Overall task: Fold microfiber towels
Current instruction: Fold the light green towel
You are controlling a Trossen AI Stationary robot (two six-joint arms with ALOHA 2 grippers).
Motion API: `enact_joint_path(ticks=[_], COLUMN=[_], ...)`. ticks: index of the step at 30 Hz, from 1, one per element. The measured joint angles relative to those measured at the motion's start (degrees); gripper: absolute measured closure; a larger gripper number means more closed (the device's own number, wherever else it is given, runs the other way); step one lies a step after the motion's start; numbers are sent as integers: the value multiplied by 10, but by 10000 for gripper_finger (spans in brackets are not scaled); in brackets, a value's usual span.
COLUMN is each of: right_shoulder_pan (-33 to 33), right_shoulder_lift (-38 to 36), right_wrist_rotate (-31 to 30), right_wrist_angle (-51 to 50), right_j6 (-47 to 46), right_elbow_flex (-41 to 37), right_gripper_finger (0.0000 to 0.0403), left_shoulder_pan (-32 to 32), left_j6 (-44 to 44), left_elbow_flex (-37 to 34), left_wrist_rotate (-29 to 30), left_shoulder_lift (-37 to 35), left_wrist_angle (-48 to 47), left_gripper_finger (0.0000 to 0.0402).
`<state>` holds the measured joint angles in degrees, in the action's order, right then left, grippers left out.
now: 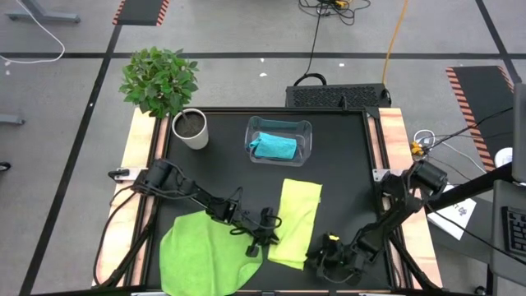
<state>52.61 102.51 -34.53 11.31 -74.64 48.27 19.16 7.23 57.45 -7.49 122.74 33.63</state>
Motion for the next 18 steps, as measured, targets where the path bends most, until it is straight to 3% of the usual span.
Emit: enact_joint_path(ticks=[11,18], right_shoulder_pan=[0,0], right_shoulder_lift=[-10,-37], right_wrist_rotate=[-3,17], right_wrist_angle=[-9,-85], right_j6=[-27,-64], right_elbow_flex=[0,0], right_gripper_finger=[275,275], left_shoulder_pan=[-9,-9], left_j6=[-14,-16], left_elbow_flex=[0,0], left_wrist_rotate=[2,2], left_shoulder_lift=[0,0], left_wrist_angle=[0,1], left_gripper_finger=[330,330])
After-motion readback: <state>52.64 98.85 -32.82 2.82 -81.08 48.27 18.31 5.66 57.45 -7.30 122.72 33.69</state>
